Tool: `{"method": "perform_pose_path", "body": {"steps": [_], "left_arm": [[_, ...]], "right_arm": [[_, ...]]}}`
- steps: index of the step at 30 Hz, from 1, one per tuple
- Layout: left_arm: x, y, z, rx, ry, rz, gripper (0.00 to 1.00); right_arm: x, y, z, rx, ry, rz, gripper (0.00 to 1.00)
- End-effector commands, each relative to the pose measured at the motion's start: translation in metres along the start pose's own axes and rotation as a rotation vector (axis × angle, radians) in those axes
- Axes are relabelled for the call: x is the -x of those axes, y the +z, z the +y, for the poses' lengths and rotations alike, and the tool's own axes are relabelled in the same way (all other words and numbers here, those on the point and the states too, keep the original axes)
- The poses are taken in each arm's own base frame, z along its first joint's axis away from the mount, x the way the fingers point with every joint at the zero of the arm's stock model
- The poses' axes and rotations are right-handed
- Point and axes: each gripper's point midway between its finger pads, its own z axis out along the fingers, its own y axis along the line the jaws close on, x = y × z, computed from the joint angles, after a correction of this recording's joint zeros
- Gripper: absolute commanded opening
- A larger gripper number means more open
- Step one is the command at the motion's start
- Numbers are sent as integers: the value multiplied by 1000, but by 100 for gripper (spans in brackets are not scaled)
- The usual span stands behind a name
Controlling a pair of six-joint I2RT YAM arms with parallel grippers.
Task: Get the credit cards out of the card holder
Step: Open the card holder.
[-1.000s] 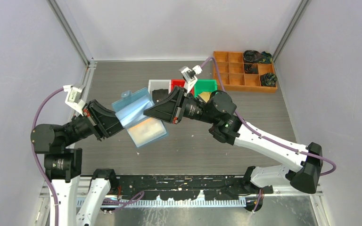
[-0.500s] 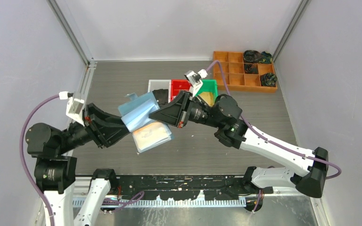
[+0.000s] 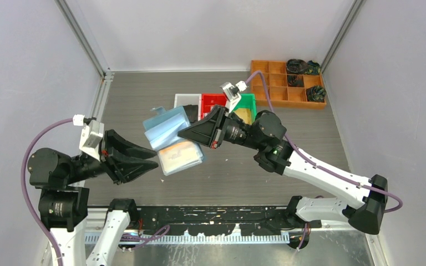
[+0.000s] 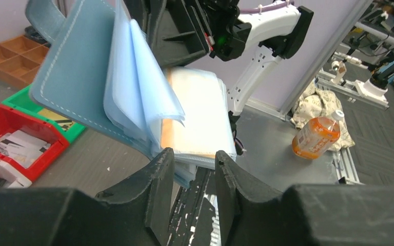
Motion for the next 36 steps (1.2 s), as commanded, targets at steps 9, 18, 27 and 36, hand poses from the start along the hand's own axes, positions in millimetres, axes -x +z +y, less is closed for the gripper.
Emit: {"method": "perform_pose_path", "body": {"steps": [9,18,27,36], "left_arm": [[21,6,32,114,-41,-134,31],[21,10,39,100,-118,-165,22],[2,-5,34,215,69,-96,39],[16,-14,37,322,146,-108,43]], "right_arm": [[13,5,41,149,-26,-37,1],[5,16,41,180,1,-16,1],[14,4,52,168,-44,-46,1],[19,0,61,183,-53,-56,1]]}}
